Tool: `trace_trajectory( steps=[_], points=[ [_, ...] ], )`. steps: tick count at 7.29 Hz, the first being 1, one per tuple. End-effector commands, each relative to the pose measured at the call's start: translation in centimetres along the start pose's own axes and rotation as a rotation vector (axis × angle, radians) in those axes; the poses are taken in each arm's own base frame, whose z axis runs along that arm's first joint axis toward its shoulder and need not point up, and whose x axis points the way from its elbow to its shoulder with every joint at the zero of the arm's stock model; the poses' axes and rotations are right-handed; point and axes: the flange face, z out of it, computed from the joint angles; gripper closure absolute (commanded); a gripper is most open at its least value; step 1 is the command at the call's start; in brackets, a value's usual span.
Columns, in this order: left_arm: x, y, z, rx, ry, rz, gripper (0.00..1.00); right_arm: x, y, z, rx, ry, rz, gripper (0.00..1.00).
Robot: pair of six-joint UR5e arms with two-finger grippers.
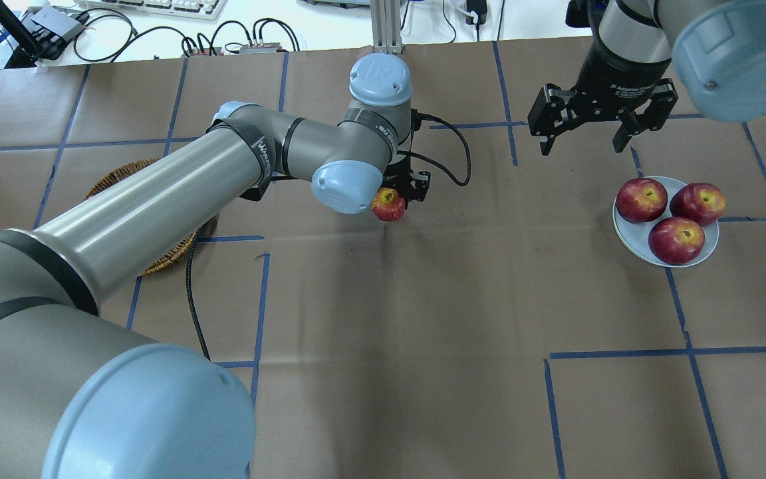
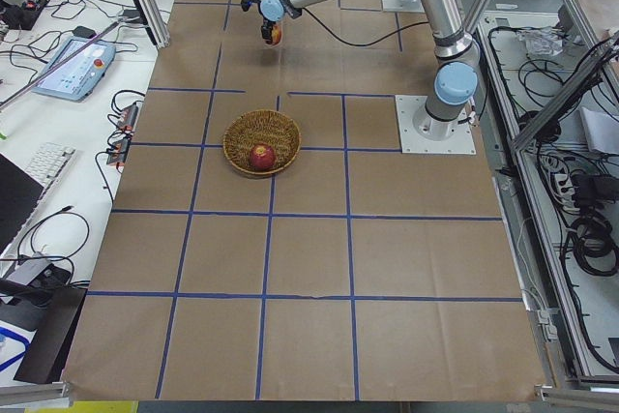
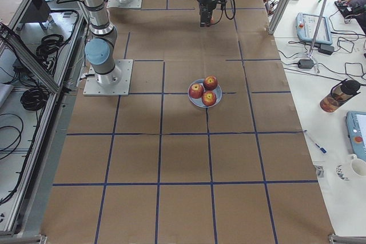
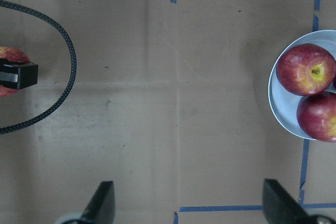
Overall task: Transfer apple from basket to plate
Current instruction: 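Lift the apple with the left gripper and carry it toward the table center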
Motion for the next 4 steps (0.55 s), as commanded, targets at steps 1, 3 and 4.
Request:
trace_trajectory(
  steps=[1, 3, 4],
  points=[
    [0.2, 0.39, 1.11, -0.019, -0.004, 0.004, 0.37, 0.0, 0.0, 0.0, 0.0, 0.0, 0.0, 0.0],
    [0.19, 0.47, 1.33, -0.022, -0.004, 0.003, 0.31, 0.0, 0.0, 0.0, 0.0, 0.0, 0.0, 0.0],
    [0.19, 0.46, 1.54, -0.025, -0.005, 0.001, 0.15, 0.01, 0.0, 0.0, 0.0, 0.002, 0.0, 0.0]
  ],
)
